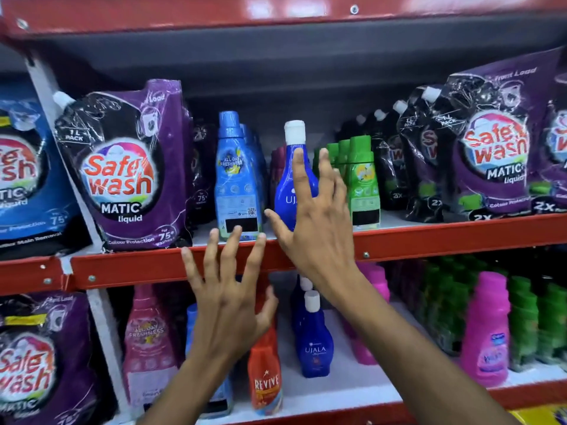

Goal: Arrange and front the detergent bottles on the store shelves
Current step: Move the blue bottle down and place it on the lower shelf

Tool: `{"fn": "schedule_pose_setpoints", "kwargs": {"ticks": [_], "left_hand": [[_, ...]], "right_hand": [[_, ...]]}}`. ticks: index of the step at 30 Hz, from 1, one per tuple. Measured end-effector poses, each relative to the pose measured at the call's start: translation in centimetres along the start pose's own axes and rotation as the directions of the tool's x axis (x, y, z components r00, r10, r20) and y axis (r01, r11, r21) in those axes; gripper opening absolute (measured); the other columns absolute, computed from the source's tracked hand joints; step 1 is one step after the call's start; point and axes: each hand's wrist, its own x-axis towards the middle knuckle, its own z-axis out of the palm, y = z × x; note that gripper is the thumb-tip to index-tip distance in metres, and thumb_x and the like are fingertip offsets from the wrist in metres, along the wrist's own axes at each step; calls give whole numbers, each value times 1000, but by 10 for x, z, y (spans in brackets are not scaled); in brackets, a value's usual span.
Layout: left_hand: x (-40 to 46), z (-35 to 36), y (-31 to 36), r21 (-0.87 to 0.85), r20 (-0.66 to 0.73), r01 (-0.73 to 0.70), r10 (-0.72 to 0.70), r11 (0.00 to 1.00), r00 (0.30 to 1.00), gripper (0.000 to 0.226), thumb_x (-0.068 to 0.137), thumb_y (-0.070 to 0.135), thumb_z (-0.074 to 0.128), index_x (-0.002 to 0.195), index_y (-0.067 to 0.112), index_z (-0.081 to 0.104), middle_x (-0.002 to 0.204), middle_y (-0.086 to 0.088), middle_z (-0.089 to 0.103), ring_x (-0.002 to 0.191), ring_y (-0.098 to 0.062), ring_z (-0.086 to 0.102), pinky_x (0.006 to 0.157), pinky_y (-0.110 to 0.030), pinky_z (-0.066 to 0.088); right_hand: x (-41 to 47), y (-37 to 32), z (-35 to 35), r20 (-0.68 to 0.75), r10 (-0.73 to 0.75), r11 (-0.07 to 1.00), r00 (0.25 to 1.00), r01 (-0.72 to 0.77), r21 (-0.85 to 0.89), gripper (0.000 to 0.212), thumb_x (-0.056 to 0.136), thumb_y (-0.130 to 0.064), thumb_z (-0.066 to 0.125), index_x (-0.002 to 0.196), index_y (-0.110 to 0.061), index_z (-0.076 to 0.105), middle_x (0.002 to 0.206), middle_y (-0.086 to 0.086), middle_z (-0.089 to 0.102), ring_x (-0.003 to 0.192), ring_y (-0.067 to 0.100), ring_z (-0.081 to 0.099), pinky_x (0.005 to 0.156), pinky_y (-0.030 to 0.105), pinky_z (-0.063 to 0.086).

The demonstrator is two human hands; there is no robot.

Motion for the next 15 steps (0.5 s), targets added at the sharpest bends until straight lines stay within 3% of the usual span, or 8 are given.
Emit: {"fn": "schedule_pose_setpoints", "kwargs": {"ticks": [3, 7, 10, 13, 15], "left_hand": [[-1, 4, -1, 9, -2, 5, -5, 1000, 1000, 83, 77, 44, 66, 153, 28, 36, 150, -12, 44, 147, -41, 32, 118, -75, 13], [1, 5, -2, 6, -14, 10, -10, 1000, 1000, 82, 77, 44, 66, 152, 30, 38, 142, -11, 46, 142, -40, 37, 117, -75, 16], [0, 5, -2, 13, -9, 4, -4, 1000, 1000, 83, 77, 43, 66, 153, 30, 37, 142, -10, 46, 141, -40, 38, 118, -74, 15], [0, 7, -3, 16, -15, 1, -1, 1000, 1000, 84, 77, 43, 66, 154, 31, 35, 142, -10, 45, 142, -40, 37, 118, -74, 14], [-1, 8, -4, 14, -22, -1, 2, 1000, 1000, 85, 77, 43, 66, 155, 32, 34, 143, -10, 44, 142, -40, 36, 118, -74, 14]], "right_hand": [[5, 0, 6, 52, 51, 997, 997, -55, 63, 109, 77, -59, 70, 159, -35, 2, 163, 13, 20, 127, 40, 48, 95, 48, 50], [9, 4, 10, 24, 63, 986, 998, -66, 151, 111, 73, -50, 77, 157, -42, 5, 146, 5, 39, 110, 35, 60, 80, 44, 54], [11, 8, 8, -25, 59, 972, 998, -52, 228, 109, 73, -43, 79, 158, -36, 12, 137, 3, 45, 107, 31, 62, 82, 40, 54], [12, 11, 1, -128, 72, 941, 989, -25, 336, 108, 73, -39, 81, 159, -29, 17, 136, 6, 47, 114, 25, 57, 96, 36, 53], [15, 11, -8, -233, 65, 919, 970, 32, 392, 107, 73, -38, 83, 158, -23, 20, 135, 8, 49, 117, 17, 52, 101, 12, 40]]}}
